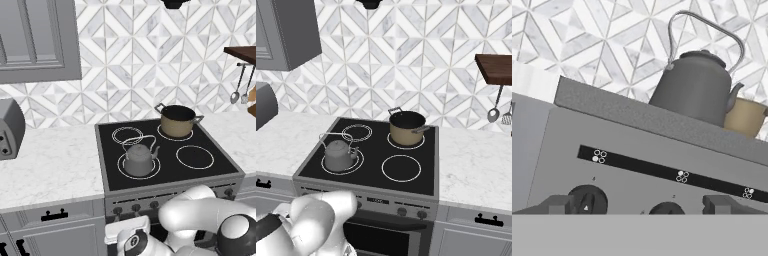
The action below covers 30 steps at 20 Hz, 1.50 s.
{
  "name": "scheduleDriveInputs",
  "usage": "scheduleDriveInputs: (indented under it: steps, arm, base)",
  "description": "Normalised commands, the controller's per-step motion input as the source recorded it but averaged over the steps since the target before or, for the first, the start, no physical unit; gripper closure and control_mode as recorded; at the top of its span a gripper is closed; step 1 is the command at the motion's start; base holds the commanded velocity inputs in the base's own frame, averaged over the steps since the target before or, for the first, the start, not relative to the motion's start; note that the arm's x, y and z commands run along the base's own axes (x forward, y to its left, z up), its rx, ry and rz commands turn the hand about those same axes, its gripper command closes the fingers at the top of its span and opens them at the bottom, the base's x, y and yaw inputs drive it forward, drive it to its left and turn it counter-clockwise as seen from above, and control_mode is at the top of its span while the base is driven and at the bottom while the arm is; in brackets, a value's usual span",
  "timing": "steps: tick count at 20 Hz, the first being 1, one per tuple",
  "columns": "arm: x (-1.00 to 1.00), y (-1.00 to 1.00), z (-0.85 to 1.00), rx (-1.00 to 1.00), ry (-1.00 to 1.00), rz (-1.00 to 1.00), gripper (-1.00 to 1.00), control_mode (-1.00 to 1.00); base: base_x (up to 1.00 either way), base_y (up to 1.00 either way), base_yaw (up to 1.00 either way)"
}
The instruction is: Pick the kettle from the counter and place it on a stove burner. Then turn the burner on.
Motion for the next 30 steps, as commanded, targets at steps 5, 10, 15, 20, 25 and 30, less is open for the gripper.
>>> scheduleDriveInputs:
  steps: [5, 10, 15, 20, 25, 30]
  arm:
    - [0.15, 0.05, -0.19, 0.00, -0.01, 0.00, -1.00, -1.00]
    - [0.12, 0.00, -0.10, 0.00, -0.04, 0.00, -1.00, -1.00]
    - [0.18, 0.00, -0.05, 0.00, -0.04, 0.00, -1.00, -1.00]
    - [0.24, 0.00, -0.01, 0.00, -0.03, 0.00, -1.00, -1.00]
    - [0.25, 0.00, -0.12, 0.00, -0.02, 0.00, -1.00, -1.00]
    - [0.22, 0.00, -0.22, 0.00, -0.03, 0.00, -1.00, -1.00]
  base:
    - [0.00, 0.00, 0.00]
    - [0.00, 0.00, 0.00]
    - [0.00, 0.00, 0.00]
    - [0.00, 0.00, 0.00]
    - [0.00, 0.00, 0.00]
    - [0.00, 0.00, 0.00]
